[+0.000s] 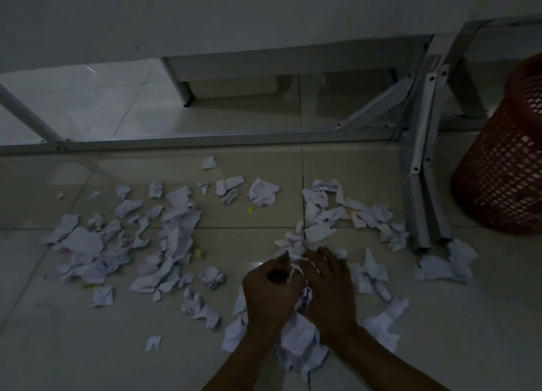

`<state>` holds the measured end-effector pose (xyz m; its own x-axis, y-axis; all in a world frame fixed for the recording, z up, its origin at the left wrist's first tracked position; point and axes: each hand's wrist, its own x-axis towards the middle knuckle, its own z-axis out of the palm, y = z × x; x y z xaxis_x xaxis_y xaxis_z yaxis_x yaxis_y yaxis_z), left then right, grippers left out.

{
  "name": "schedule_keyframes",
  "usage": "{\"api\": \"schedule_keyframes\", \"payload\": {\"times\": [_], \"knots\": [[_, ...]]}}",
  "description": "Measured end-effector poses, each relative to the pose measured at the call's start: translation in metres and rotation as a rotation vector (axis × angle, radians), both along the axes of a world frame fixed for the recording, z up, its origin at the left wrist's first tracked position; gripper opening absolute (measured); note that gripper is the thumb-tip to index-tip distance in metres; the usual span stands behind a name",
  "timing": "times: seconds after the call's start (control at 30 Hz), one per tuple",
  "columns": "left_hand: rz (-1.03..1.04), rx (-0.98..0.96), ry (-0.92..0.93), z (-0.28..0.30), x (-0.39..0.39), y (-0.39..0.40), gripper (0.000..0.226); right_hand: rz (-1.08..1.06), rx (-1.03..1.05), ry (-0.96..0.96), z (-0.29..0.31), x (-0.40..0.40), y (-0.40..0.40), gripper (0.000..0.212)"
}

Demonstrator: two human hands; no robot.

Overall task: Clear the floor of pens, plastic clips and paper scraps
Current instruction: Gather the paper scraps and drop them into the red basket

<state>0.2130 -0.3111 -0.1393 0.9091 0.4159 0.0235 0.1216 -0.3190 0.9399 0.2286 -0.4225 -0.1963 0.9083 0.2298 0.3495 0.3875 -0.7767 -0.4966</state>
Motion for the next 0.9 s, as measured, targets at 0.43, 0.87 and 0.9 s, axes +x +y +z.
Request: {"api": "schedule_keyframes", "payload": {"times": [0.43, 0.87, 0.9], "knots": [[0.145, 0.301, -0.136, 0.033, 0.017, 0.111, 0.043, 0.042, 0.153, -0.036, 0.014, 0.006, -0.006, 0.026], [-0.377, 0.824, 0.372, 0.0, 0.073, 0.247, 0.105, -0.086, 0.54, 0.26, 0.061, 0.027, -0.004, 0.038], [-0.419, 0.828, 0.374, 0.001, 0.082, 0.246, 0.106, -0.083, 0.542, 0.236, 0.062, 0.028, -0.004, 0.039]]}}
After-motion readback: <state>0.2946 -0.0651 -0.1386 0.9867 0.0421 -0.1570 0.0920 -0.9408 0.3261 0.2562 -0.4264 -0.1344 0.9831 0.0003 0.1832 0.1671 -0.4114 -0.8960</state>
